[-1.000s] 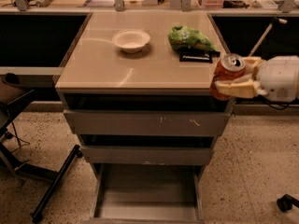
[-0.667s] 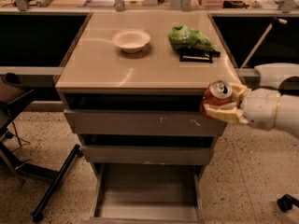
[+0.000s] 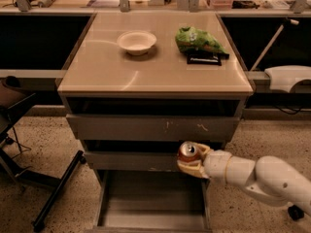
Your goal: Place coke can into bottom drawer
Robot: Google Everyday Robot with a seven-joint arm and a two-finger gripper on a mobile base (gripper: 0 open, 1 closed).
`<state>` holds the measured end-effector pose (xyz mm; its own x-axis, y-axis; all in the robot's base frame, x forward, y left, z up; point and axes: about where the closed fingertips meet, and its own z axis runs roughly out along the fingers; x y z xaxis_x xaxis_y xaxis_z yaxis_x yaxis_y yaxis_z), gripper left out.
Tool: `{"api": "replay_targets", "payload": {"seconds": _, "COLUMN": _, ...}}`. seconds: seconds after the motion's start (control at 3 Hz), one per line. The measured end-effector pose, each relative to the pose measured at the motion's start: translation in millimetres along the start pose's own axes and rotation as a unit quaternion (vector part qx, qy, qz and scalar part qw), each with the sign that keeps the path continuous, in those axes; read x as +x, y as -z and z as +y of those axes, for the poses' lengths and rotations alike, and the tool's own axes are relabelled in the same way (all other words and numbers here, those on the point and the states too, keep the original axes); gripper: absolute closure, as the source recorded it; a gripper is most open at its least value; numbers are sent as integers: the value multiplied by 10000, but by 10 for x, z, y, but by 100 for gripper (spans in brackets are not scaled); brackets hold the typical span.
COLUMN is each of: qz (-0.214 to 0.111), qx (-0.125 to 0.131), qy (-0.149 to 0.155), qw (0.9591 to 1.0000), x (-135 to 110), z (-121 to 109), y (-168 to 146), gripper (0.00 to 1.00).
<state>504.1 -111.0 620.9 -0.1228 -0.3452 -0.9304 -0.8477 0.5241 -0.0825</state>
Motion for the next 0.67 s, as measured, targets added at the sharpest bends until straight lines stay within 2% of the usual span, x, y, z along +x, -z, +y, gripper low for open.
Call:
{"api": "replay_targets", "payload": {"seconds": 0.33, "qz": 80, "qx": 284, "qy": -69, "qw": 9995, "x": 117, "z": -95, "y": -62, "gripper": 100}}
{"api": "replay_targets", "payload": {"seconds": 0.67, "qz": 80, "qx": 284, "qy": -70, "qw": 9995, "x": 118, "z": -95, "y": -63, "gripper": 100}}
